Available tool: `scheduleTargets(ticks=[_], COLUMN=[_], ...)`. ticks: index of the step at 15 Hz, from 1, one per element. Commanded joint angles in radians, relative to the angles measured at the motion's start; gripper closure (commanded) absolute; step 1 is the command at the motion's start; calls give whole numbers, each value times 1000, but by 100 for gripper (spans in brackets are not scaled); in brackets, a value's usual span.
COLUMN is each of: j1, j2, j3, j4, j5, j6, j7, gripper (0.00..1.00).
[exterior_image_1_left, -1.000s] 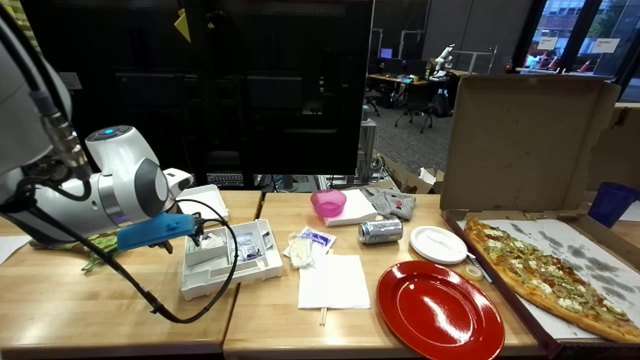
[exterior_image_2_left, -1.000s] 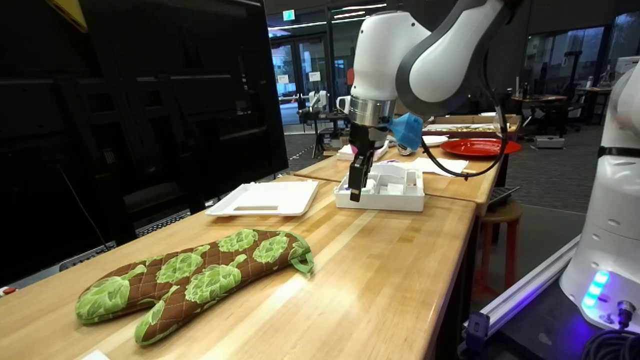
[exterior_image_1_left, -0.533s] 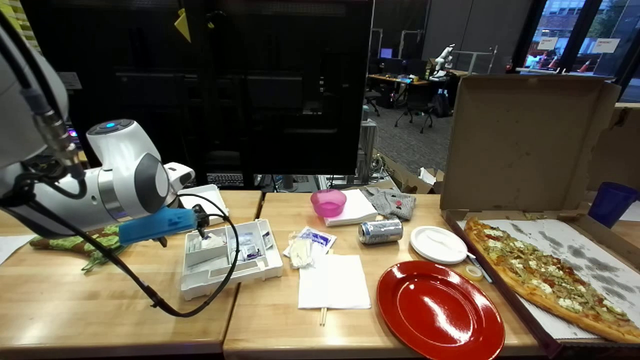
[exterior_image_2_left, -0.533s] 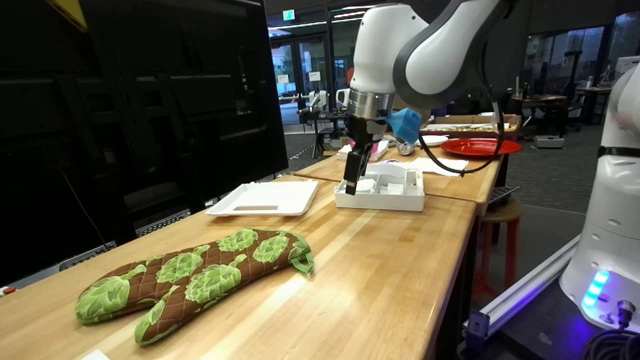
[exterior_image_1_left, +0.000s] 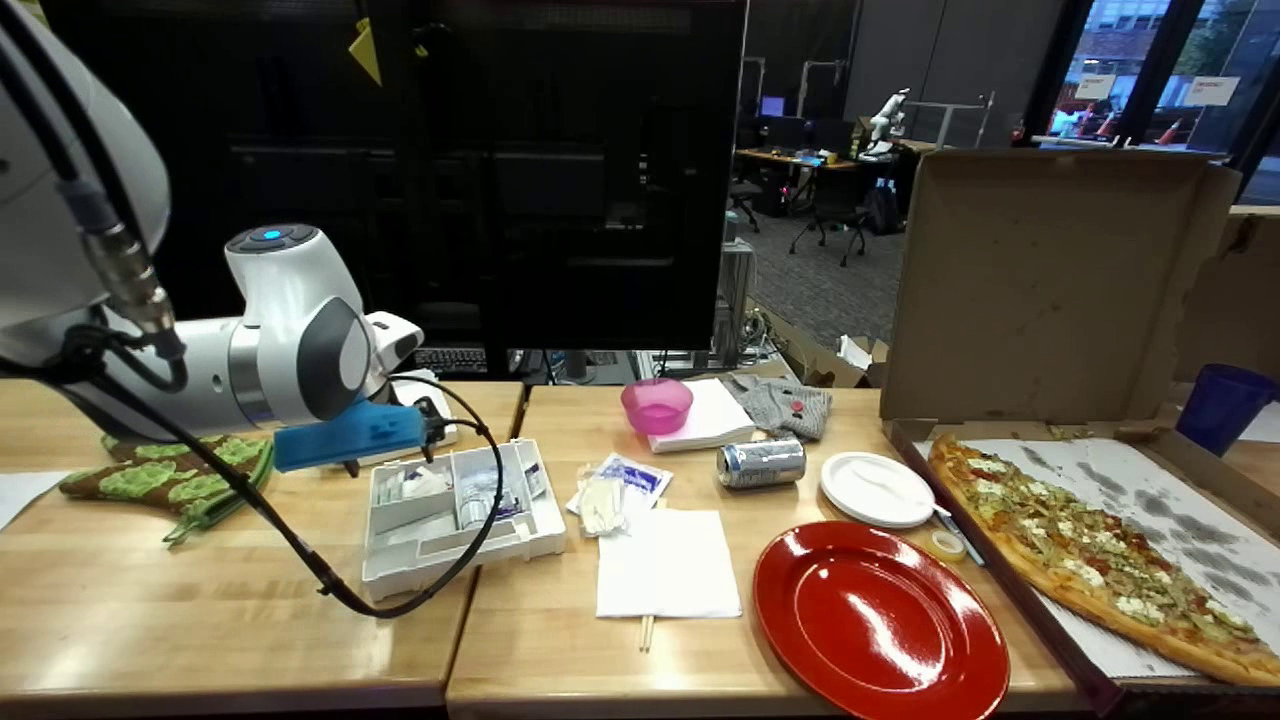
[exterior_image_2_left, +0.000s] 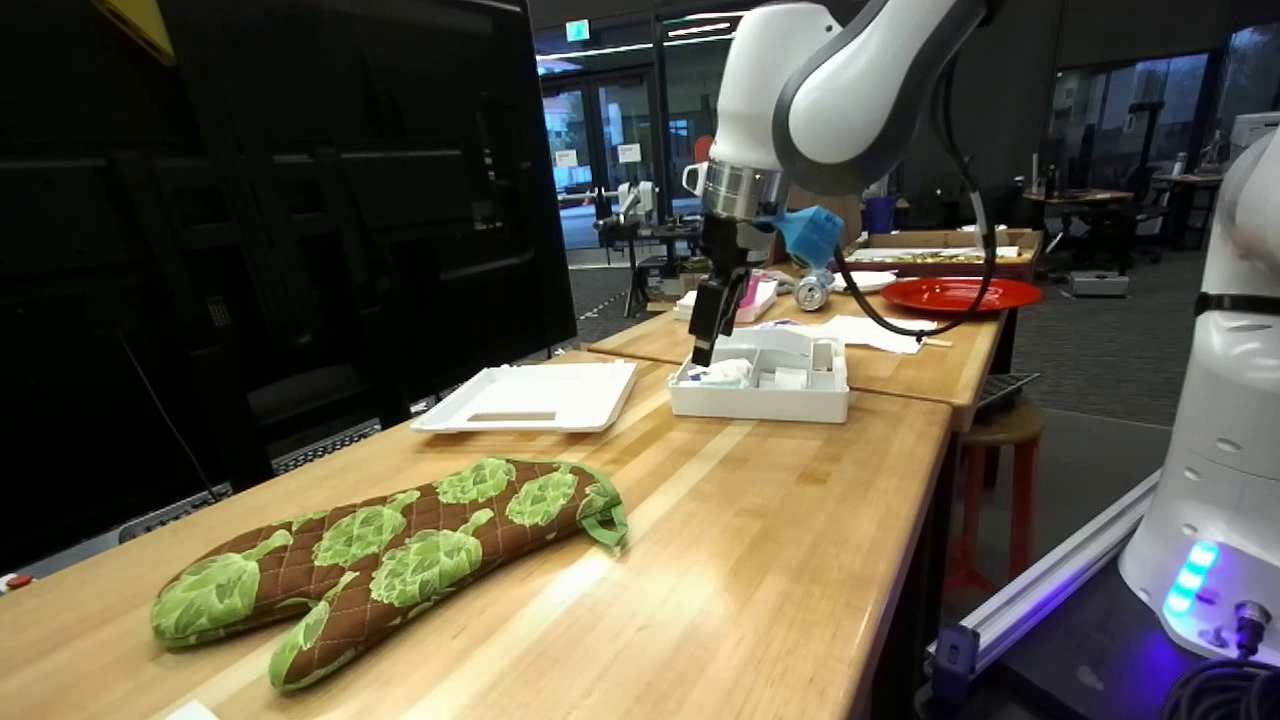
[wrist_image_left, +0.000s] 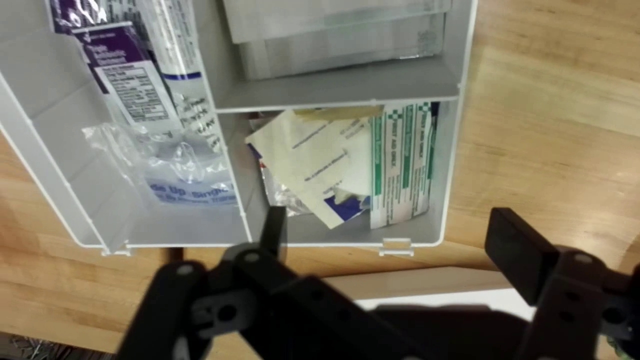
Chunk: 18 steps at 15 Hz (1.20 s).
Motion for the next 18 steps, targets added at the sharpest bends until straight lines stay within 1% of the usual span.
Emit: scheduleTargets(ticks=[1, 9, 13, 18], j1=[19, 36, 43, 40], j2=[1, 42, 65, 85], j3=[-43, -102, -103, -97], j4=[2, 3, 4, 6], j5=[51, 159, 198, 206], j6=[-2, 6, 7, 8], j7=[-67, -190, -229, -244], gripper=[0, 0, 0, 0])
